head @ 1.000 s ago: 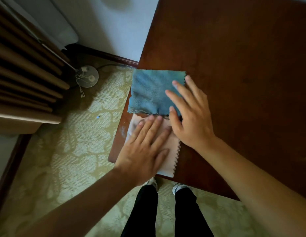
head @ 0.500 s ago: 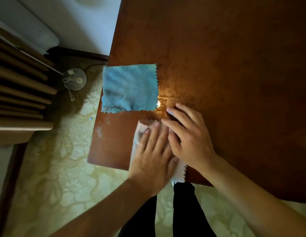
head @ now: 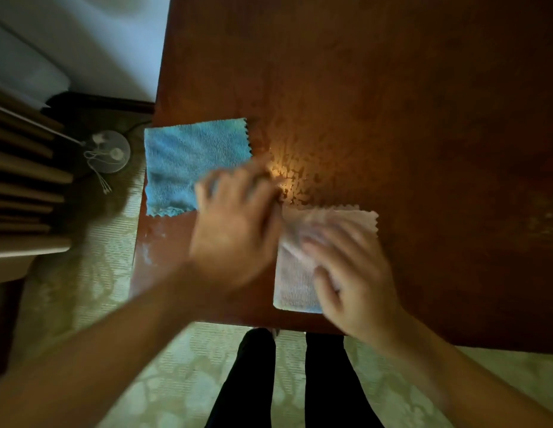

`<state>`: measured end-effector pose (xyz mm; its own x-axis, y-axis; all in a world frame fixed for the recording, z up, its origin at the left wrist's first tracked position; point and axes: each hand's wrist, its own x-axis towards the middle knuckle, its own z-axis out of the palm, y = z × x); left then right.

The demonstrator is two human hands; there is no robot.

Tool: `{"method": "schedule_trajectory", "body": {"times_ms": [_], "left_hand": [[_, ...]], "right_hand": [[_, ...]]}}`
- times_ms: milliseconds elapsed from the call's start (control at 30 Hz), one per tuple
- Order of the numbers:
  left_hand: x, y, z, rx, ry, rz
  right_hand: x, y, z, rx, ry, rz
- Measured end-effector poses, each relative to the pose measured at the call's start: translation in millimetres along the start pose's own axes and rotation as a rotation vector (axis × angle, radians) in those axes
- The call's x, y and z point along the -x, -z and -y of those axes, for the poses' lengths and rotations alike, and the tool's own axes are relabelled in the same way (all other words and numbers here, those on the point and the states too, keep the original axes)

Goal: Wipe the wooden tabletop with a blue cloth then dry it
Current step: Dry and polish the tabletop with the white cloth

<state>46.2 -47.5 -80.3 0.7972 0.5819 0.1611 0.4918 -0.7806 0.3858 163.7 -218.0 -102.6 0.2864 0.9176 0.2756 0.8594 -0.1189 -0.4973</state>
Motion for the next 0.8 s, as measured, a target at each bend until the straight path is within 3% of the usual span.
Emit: {"method": "schedule_trajectory", "body": {"times_ms": [67, 200, 500, 700, 800], "left_hand": [[-34.4, 6.1, 33.6, -0.097, 0.159, -0.020], [-77.9, -5.0, 75.7, -0.230, 0.323, 0.187], [-64.7, -14.6, 88.9, -0.305, 0.116, 0.228], [-64.2, -12.7, 88.6, -0.281, 0.135, 0.221], [-63.2, -13.2, 89.0, -0.262, 0.131, 0.205]], "right_hand": [[6.6, -11.9, 10.0, 0.069, 0.078, 0.177], [8.9, -20.0, 2.1, 0.350, 0.146, 0.325], [-8.3, -15.1, -14.2, 0.430, 0.237, 0.443], [-94.2, -25.9, -34.1, 0.426, -0.028, 0.385], [-112.1, -30.2, -33.5, 0.460, 0.001, 0.397]]}}
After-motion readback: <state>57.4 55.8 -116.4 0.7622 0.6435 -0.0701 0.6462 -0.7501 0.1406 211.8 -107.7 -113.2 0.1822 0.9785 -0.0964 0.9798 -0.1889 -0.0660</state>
